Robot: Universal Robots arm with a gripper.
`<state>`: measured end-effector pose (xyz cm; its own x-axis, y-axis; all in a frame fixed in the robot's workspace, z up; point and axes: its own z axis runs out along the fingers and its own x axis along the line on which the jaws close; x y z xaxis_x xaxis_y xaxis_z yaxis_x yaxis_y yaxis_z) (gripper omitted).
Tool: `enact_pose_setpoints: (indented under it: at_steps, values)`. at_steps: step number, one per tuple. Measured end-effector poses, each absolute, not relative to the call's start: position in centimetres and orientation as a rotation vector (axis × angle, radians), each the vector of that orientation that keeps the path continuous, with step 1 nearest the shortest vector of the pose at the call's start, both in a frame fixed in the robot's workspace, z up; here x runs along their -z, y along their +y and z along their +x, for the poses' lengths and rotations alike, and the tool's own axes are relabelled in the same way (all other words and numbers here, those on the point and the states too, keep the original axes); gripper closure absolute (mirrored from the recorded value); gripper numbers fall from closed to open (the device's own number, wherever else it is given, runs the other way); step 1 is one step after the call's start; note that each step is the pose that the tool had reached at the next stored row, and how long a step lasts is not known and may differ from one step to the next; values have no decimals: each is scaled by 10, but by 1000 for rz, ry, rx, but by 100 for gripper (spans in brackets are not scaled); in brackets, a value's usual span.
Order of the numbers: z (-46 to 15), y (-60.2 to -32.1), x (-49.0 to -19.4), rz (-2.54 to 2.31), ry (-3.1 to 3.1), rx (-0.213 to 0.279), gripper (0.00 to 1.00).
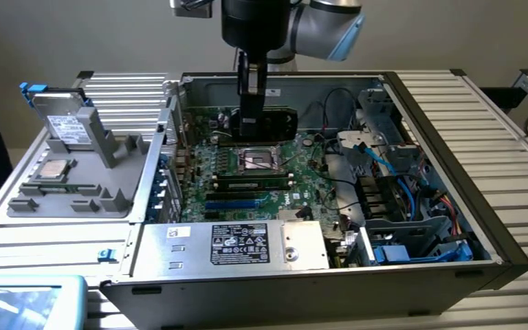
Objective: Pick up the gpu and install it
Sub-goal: 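Insert the gpu into the slot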
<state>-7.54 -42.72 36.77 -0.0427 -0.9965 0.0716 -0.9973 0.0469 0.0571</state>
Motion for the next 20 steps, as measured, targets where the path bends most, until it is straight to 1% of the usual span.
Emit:
enact_pose_setpoints:
  at_steps: [11, 20]
  values:
    - [-79, -440, -348, 2120, -2212, 9, 71]
    - [-84, -446, -336, 2130, -2220, 38, 71]
